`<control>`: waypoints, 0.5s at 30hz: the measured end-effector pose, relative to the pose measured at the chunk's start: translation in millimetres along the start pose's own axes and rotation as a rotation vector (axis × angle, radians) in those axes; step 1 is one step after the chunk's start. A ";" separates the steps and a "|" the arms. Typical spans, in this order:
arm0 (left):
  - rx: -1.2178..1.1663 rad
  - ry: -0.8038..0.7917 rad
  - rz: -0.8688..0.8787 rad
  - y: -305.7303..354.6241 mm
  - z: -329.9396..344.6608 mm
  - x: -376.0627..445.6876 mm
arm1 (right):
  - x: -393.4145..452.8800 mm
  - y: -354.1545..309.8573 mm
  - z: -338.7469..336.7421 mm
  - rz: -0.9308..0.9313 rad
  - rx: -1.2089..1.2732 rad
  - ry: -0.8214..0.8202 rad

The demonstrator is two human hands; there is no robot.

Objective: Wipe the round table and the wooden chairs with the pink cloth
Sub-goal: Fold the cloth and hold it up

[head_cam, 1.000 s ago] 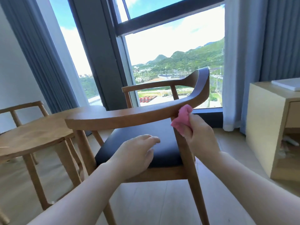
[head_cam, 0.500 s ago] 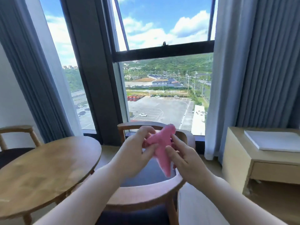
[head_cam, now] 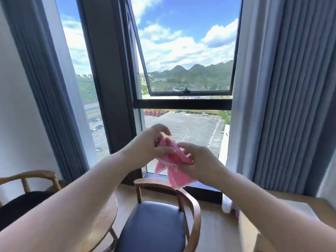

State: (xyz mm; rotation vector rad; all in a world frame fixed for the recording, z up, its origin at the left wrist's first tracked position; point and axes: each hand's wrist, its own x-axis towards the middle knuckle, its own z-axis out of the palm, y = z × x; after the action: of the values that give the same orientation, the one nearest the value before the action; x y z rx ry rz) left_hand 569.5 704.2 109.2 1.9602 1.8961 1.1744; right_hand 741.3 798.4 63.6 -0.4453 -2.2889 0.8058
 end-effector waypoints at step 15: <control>0.173 -0.097 -0.068 -19.6 -47.5 45.0 | 28.5 -7.0 -67.9 0.387 -0.157 0.040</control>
State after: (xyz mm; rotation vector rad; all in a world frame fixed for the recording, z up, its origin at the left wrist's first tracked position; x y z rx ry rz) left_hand 519.3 729.9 147.6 1.9796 2.0564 0.9078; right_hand 766.5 836.4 121.9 -0.9892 -2.2679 0.7910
